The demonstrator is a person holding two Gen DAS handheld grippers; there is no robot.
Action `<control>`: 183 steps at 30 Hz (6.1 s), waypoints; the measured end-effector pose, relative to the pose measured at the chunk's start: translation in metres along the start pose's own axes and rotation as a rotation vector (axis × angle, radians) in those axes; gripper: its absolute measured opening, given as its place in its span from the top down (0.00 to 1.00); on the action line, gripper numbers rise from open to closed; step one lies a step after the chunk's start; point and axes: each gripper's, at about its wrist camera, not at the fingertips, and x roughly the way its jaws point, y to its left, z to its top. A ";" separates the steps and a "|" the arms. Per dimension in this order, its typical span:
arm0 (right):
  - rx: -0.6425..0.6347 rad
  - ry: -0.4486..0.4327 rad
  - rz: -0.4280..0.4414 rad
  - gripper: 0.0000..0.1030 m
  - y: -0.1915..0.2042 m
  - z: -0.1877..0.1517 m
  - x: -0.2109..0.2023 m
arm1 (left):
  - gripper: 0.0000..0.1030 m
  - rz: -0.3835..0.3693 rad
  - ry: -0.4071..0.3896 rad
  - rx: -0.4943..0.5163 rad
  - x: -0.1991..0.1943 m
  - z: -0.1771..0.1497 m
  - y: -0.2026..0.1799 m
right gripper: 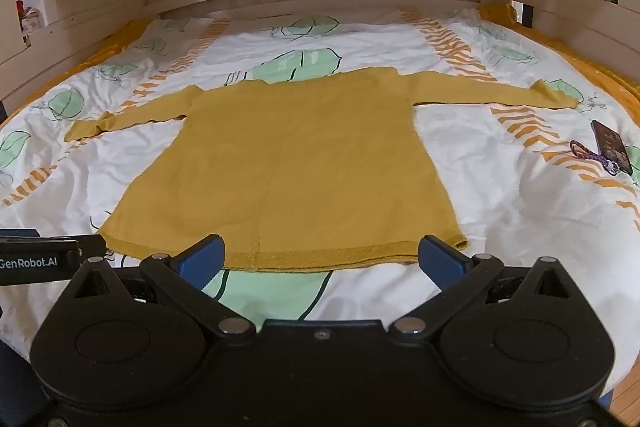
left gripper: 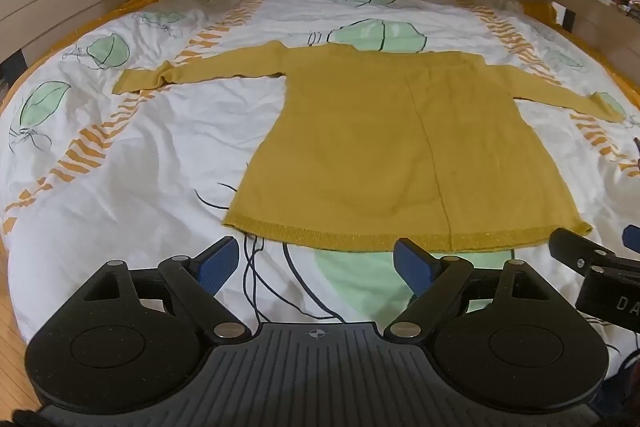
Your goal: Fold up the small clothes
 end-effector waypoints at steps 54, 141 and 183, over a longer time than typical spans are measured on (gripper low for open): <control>-0.001 0.038 0.042 0.01 0.004 0.002 0.007 | 0.18 -0.003 0.031 -0.018 0.004 0.002 0.006; 0.439 0.026 -0.380 0.25 -0.391 0.203 0.247 | 0.06 -0.100 0.044 0.050 0.283 0.138 -0.027; 0.265 0.069 0.443 0.86 -0.049 0.250 0.296 | 0.23 -0.268 -0.011 -0.132 0.221 0.209 0.025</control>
